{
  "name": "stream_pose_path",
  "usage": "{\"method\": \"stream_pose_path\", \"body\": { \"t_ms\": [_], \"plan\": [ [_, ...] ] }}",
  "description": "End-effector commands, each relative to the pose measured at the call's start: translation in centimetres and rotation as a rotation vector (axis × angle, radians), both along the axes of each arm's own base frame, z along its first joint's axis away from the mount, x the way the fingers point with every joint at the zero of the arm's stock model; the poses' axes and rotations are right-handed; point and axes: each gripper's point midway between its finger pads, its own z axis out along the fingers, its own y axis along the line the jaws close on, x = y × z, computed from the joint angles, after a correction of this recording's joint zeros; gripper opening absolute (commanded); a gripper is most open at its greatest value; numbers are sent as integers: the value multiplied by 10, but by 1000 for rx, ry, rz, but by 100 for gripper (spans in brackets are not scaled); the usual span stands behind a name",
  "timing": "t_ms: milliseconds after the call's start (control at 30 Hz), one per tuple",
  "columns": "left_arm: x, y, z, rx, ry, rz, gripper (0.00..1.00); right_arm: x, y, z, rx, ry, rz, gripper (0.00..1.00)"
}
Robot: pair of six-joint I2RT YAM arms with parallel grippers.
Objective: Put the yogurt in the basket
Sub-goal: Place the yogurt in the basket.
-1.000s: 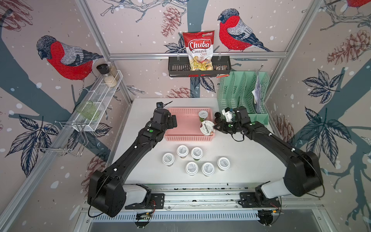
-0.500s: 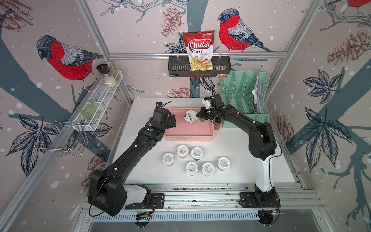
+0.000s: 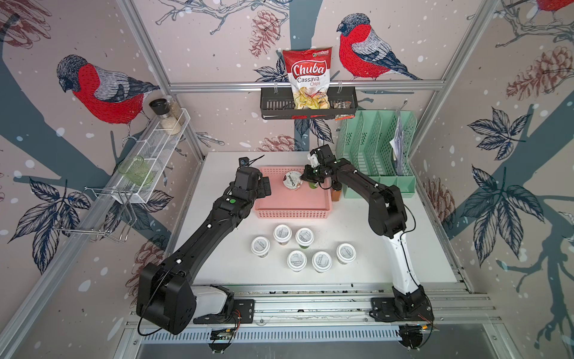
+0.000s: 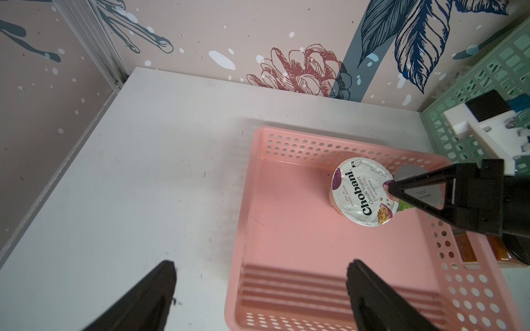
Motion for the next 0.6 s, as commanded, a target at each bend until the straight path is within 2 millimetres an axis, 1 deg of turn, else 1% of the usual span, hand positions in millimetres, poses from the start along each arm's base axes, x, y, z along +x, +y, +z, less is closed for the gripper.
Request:
{"method": "stream_pose_path", "body": {
  "t_ms": [0, 167, 433, 567],
  "plan": [
    [0, 1, 2, -8, 2, 1, 96, 3, -2, -5, -43, -14, -2, 6],
    [-1, 2, 3, -5, 0, 4, 96, 7, 0, -11, -66, -16, 0, 6],
    [0, 3, 3, -4, -1, 5, 96, 16, 0, -9, -123, -53, -5, 9],
    [-1, 3, 4, -4, -5, 7, 96, 17, -2, -9, -136, -59, -9, 10]
  ]
}}
